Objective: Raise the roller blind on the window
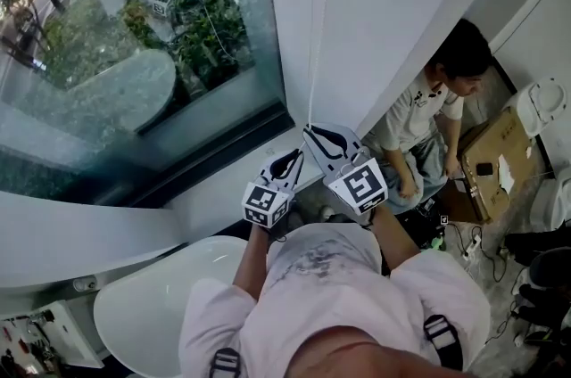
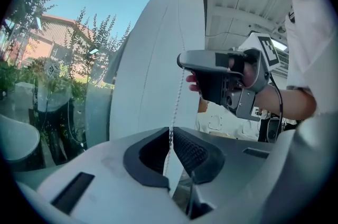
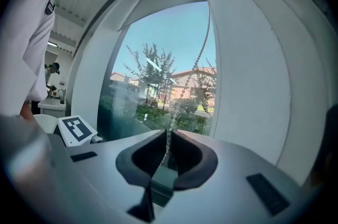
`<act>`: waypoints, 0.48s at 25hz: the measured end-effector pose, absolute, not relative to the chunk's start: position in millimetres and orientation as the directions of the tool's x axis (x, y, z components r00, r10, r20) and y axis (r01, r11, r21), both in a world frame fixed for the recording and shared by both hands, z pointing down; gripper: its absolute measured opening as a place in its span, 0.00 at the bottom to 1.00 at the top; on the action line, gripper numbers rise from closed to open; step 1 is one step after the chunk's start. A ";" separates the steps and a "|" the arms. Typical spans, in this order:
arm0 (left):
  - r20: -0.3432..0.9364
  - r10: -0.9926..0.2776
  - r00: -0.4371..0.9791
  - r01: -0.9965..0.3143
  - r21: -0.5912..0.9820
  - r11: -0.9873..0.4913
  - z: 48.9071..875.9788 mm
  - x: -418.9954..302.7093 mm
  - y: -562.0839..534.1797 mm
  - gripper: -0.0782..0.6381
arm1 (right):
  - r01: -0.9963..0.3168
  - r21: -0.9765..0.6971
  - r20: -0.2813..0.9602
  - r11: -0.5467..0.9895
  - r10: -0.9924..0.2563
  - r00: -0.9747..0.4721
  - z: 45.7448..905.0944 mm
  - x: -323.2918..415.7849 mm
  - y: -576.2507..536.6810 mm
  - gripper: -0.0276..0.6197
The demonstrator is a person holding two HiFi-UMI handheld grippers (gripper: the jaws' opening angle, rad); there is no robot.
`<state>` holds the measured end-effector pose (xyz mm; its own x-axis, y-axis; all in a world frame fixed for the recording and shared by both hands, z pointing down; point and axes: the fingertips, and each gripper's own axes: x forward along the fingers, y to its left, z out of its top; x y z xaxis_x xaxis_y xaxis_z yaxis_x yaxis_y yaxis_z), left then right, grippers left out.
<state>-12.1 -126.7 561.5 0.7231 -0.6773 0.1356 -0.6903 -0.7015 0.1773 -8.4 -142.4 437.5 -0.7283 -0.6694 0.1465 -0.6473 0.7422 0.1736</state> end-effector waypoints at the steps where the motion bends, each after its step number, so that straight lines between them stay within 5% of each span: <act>1: 0.126 -0.681 0.721 -0.692 0.180 -0.699 557.5 -13.7 -128.1 0.13 | -0.653 0.189 0.144 0.733 -0.678 -0.720 437.2 -6.0 -144.0 0.14; 5: 0.087 -0.695 0.714 -0.697 0.187 -0.692 540.1 -19.7 -131.6 0.22 | -0.666 0.193 0.165 0.720 -0.693 -0.702 438.1 4.6 -145.5 0.29; 12: 0.031 -0.714 0.699 -0.709 0.161 -0.687 503.8 -29.1 -132.9 0.22 | -0.698 0.248 0.223 0.672 -0.741 -0.634 445.0 25.9 -147.0 0.32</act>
<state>-29.1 -132.9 503.8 0.6991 -0.7144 0.0306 -0.7089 -0.6868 0.1606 25.9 -147.0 445.0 -0.6340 -0.7405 0.2229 -0.6977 0.6720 0.2482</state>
